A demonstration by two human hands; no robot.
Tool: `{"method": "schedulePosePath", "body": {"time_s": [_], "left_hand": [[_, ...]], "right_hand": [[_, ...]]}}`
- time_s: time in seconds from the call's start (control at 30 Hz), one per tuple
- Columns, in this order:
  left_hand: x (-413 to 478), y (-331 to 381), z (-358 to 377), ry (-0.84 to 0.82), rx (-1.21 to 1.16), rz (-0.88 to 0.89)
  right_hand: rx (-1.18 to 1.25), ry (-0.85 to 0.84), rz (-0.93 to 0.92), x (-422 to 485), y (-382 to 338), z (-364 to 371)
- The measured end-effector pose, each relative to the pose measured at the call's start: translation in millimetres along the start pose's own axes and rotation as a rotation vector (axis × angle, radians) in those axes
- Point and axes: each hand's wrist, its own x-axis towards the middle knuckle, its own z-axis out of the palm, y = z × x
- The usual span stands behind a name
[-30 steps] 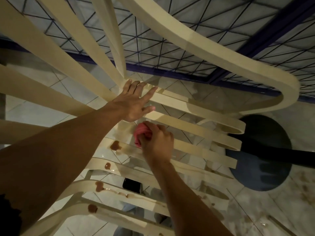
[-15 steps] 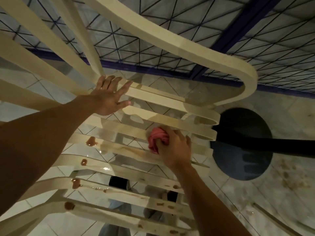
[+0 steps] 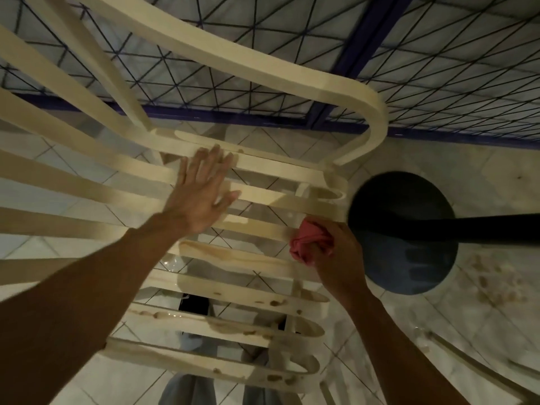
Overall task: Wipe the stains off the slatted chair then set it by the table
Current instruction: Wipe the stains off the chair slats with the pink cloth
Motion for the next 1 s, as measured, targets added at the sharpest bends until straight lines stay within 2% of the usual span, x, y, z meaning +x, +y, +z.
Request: {"method": "schedulePosePath", "body": {"time_s": [0.13, 0.23, 0.4, 0.47, 0.63, 0.87, 1.0], "left_hand": [[1, 38, 16, -0.094, -0.058, -0.008], [4, 43, 19, -0.171, -0.008, -0.027], [4, 44, 14, -0.243, -0.001, -0.030], [3, 46, 14, -0.245, 0.012, -0.035], [3, 48, 12, -0.246, 0.033, -0.045], [2, 48, 14, -0.248, 0.024, -0.050], [1, 49, 13, -0.258, 0.022, -0.052]], "right_hand": [[0.157, 0.136, 0.026, -11, 8, -31], [0.192, 0.071, 0.061, -17, 24, -56], [0.044, -0.215, 0.071, -31, 38, -61], [-0.046, -0.203, 0.028, -37, 39, -44], [-0.176, -0.095, 0.053, -40, 31, -6], [-0.488, -0.129, 0.095, -41, 3, 19], [-0.550, -0.195, 0.115, -42, -18, 36]]}}
